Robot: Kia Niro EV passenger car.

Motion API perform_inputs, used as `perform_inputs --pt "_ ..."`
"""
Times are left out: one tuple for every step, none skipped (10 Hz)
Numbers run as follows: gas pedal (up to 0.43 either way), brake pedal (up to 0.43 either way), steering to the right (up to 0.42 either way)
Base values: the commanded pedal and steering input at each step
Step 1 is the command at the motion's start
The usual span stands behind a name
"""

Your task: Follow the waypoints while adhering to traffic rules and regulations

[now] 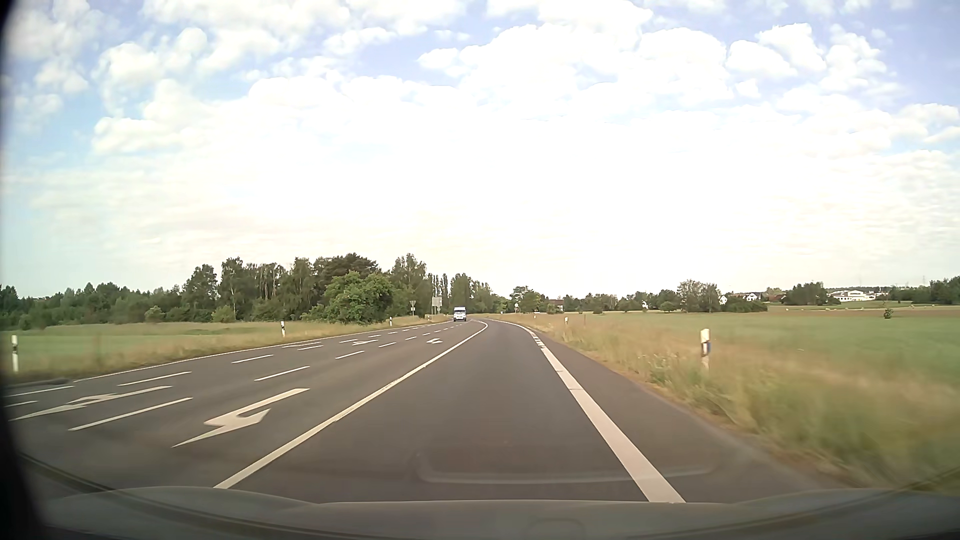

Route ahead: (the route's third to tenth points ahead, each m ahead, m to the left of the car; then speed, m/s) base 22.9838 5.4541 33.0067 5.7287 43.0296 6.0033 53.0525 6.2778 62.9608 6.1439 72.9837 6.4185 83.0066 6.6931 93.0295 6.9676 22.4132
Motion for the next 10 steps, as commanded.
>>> perform_inputs --pt "0.098 0.030 0.000" --pt "0.118 0.030 0.000" --pt "0.118 0.030 0.000" --pt "0.118 0.030 0.000" --pt "0.118 0.030 0.000" --pt "0.118 0.030 -0.001" --pt "0.118 0.030 -0.002" --pt "0.118 0.030 -0.003" --pt "0.118 0.030 -0.005" --pt "0.118 0.030 -0.005"
